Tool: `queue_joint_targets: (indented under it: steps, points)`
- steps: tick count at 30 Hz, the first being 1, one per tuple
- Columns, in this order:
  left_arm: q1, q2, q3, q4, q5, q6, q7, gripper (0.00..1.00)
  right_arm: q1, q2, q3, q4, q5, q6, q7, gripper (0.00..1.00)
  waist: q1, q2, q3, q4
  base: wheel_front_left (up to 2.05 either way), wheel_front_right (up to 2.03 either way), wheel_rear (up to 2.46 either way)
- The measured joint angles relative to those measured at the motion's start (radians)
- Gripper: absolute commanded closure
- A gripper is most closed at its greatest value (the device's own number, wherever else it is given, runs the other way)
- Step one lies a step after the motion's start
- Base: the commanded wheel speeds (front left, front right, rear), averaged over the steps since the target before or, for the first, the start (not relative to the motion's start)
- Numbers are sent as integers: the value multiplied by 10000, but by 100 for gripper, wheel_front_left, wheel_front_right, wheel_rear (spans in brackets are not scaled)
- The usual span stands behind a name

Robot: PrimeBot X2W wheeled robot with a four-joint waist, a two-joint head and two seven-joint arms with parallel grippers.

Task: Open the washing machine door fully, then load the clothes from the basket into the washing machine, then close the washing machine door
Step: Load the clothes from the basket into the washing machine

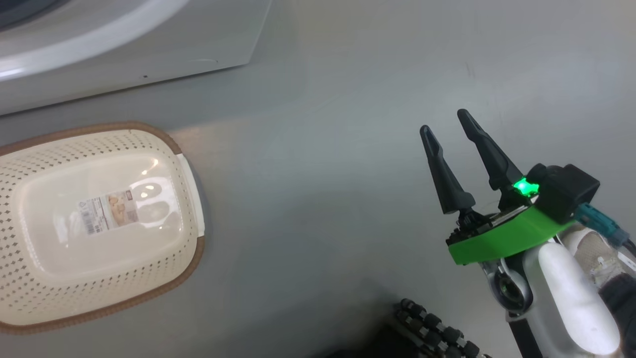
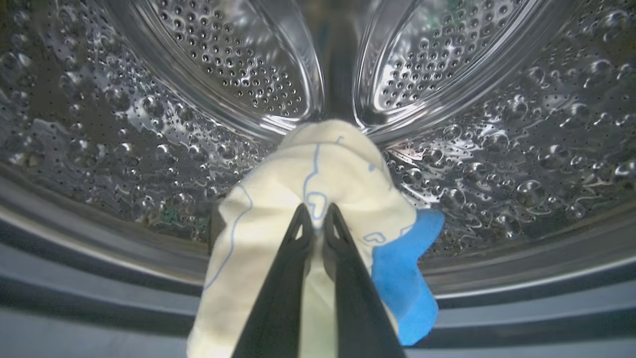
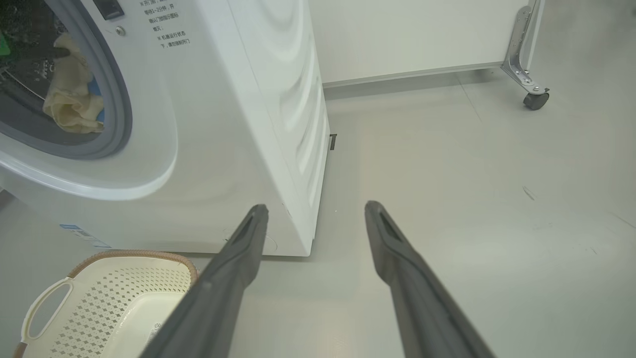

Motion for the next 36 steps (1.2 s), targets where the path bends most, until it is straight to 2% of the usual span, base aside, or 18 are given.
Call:
queue_joint_targets:
  steps: [4, 7, 10, 11, 12, 21, 27, 36]
  points:
    - [-637, 111, 50, 270, 153, -2, -704, 100, -185, 4, 31, 105, 86, 0, -10, 0, 1, 0, 258, -250, 0, 0, 0]
    - [-1224, 113, 205, 654, 245, 81, -1962, 100, -282, 6, 102, 174, 226, 0, -52, 0, 1, 0, 419, -427, 0, 0, 0]
    - [-1522, 104, 458, 1185, 251, 188, -2709, 98, -291, 13, 142, 153, 255, 0, -54, 0, 0, 0, 467, -527, 0, 0, 0]
    - [-1552, 92, 502, 1373, 245, 190, -2840, 61, -291, 15, 142, 136, 255, 0, -54, 0, 0, 0, 474, -545, 0, 0, 0]
    - [-1557, 84, 539, 1576, 201, 188, -2922, 0, -291, 15, 138, 104, 255, 0, -54, 0, 0, 0, 479, -551, 0, 0, 0]
    - [-1556, 61, 550, 2583, 161, 84, -3754, 0, -291, 27, 50, 38, 268, 0, -79, 0, 0, 0, 502, -519, 0, 0, 0]
    - [-1377, -184, 529, 3072, 104, 12, -4293, 0, -291, 31, -40, 40, 270, 0, -79, 0, 0, 0, 380, -411, 0, 0, 0]
    - [194, -581, 694, 3126, -73, 405, -5597, 0, -286, 33, -203, 50, 257, 0, -79, 0, -1, 1, -141, -284, 0, 0, 0]
